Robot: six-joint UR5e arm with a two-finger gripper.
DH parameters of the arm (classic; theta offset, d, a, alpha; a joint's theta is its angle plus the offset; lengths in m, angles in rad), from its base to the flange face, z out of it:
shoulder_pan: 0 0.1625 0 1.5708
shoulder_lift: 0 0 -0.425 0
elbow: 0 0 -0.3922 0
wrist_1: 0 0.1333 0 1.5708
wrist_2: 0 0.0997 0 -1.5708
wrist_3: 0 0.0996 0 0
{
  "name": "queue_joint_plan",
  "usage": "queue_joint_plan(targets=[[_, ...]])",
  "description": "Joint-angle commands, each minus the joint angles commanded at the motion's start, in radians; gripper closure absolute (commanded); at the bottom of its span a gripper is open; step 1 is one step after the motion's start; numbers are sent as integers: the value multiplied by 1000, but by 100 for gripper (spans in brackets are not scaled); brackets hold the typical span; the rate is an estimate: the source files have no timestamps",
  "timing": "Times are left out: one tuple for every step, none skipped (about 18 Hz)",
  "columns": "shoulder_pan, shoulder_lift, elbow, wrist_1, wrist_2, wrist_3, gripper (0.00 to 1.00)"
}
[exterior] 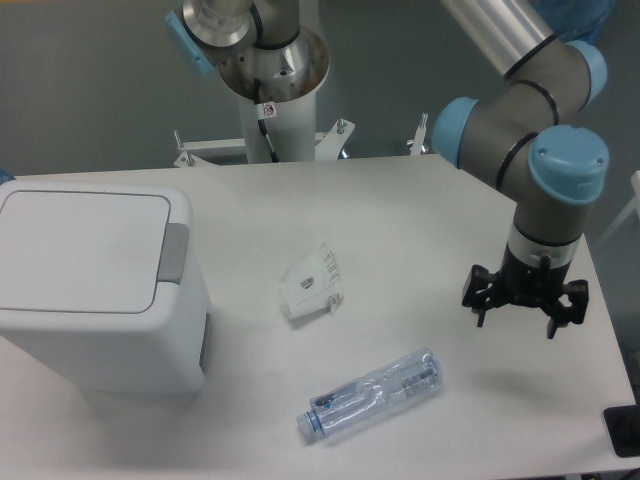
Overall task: Open the trash can
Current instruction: 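Move the gripper over the table toward the white trash can lid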
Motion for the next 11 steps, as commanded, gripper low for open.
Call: queue_joint_plan(targets=[[-5,20,-5,-8,-2,-9,0],[-14,41,-12,-9,-12,-27,0],[-26,61,-21,-9,-41,-55,0],[-31,83,-23,-11,-70,-84,0],[-32,101,-23,-12,-95,-103,0],[-35,114,-23,-21,-125,-115,0],[-43,124,-25,-31,-153,-129,0],[-54,135,-25,-32,-170,-144,0],[-64,141,-25,-32,-178,-167,0],[-74,147,-26,-32,-181,-196,0],[-80,155,-34,-32,-189,-221,0]])
